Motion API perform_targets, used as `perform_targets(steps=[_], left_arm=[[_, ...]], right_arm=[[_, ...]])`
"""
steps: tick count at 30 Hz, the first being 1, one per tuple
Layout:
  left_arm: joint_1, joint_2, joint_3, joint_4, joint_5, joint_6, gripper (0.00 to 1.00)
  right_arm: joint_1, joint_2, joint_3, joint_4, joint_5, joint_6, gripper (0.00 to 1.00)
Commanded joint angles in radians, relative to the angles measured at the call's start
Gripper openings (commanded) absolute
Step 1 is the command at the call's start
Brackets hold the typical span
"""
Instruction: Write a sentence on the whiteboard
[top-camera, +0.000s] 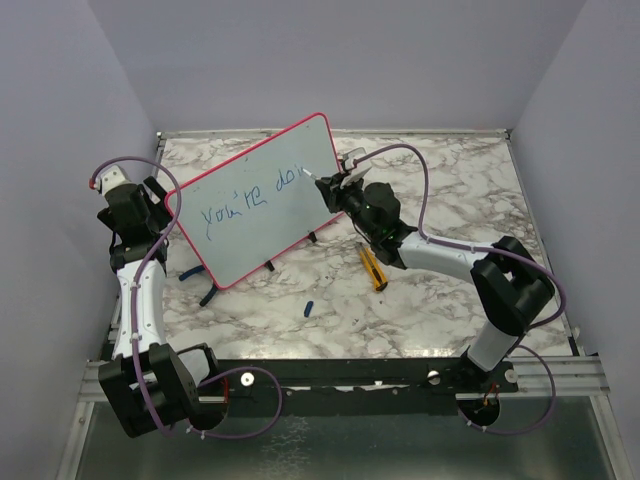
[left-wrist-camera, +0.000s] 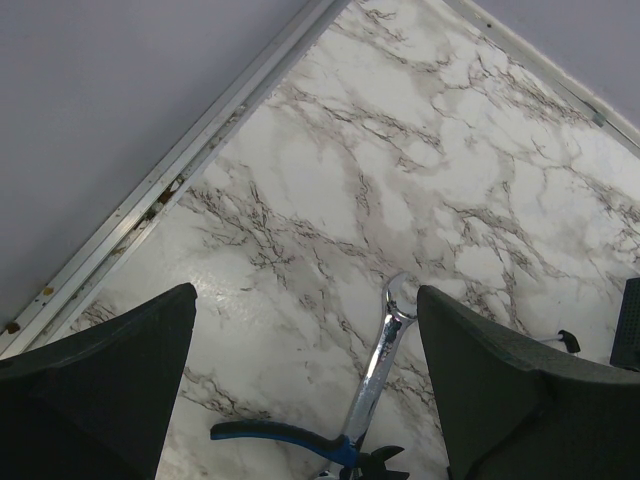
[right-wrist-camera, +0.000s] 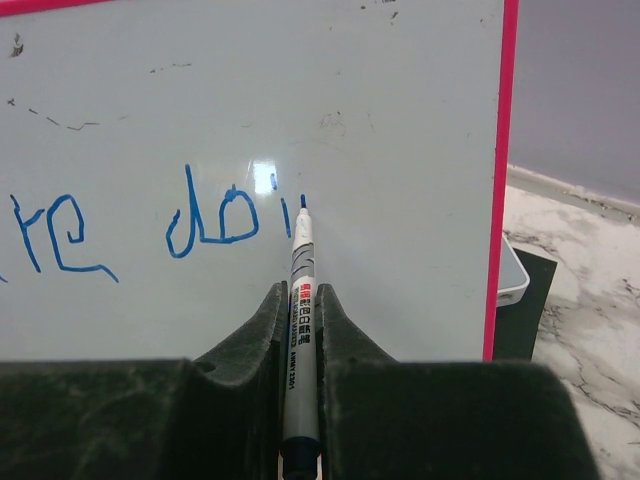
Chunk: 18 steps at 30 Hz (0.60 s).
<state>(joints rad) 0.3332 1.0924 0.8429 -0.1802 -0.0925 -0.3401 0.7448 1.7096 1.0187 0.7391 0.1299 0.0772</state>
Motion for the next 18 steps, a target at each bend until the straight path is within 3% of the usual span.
perform_targets(steps=[1, 18], left_arm=[[-0.006, -0.012, -0.008, 0.020, 0.023, 0.002, 0.92], [-0.006, -0.014, -0.010, 0.021, 0.021, 0.004, 0.92]], right_arm=[[-0.004, 0.010, -0.028, -0.006, 0.006, 0.008, 0.00], [-0.005, 0.006, -0.018, 0.004, -0.007, 0.017, 0.00]])
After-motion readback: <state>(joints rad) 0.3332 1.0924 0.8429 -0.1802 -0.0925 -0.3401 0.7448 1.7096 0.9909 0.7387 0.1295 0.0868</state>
